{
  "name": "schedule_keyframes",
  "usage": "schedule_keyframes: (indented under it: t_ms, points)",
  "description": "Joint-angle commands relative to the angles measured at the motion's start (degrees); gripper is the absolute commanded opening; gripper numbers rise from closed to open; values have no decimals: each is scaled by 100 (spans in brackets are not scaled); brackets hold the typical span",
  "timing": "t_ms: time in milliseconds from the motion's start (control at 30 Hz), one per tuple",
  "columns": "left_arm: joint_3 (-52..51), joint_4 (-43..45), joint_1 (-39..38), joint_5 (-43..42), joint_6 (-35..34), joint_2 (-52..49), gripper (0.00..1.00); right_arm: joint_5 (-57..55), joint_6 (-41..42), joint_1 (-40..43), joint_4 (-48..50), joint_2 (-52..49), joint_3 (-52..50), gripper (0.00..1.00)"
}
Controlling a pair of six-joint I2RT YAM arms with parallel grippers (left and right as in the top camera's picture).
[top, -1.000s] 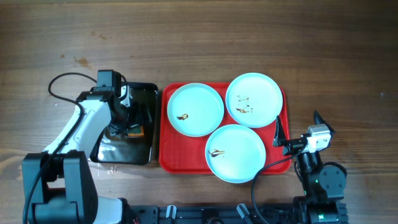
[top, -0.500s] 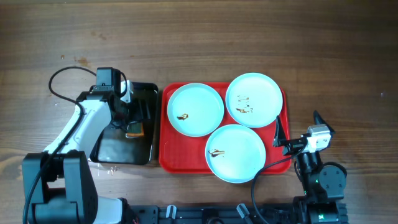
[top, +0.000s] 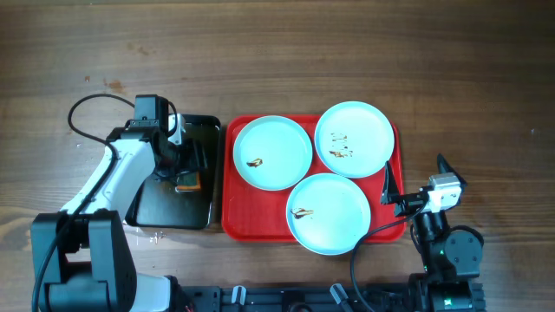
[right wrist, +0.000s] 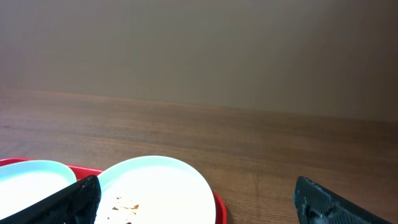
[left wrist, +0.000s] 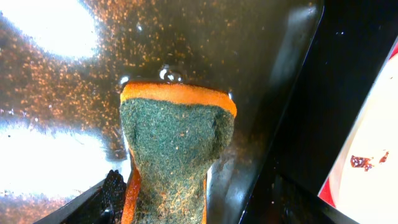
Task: Clean dirty plates on tray and stack at the side
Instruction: 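Lift the sponge with the left gripper above the black tray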
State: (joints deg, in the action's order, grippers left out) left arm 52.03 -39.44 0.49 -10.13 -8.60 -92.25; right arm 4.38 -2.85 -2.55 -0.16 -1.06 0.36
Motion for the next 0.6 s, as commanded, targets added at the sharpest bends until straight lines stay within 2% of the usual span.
schedule_keyframes:
  t_ms: [0, 67, 167, 233, 567]
  points:
    - [-44, -2, 44, 103, 66, 44, 67, -103, -15, -2, 26, 9, -7, 100]
    - [-44, -4, 44, 103, 66, 26, 60, -103, -15, -2, 26, 9, -7, 100]
    - [-44, -4, 44, 103, 63, -7, 57, -103, -15, -2, 26, 9, -7, 100]
    - [-44, -20, 44, 101, 63, -42, 50, -103, -15, -2, 26, 9, -7, 100]
    - [-44, -116, 44, 125, 68, -212, 52, -103, -15, -2, 26, 9, -7, 100]
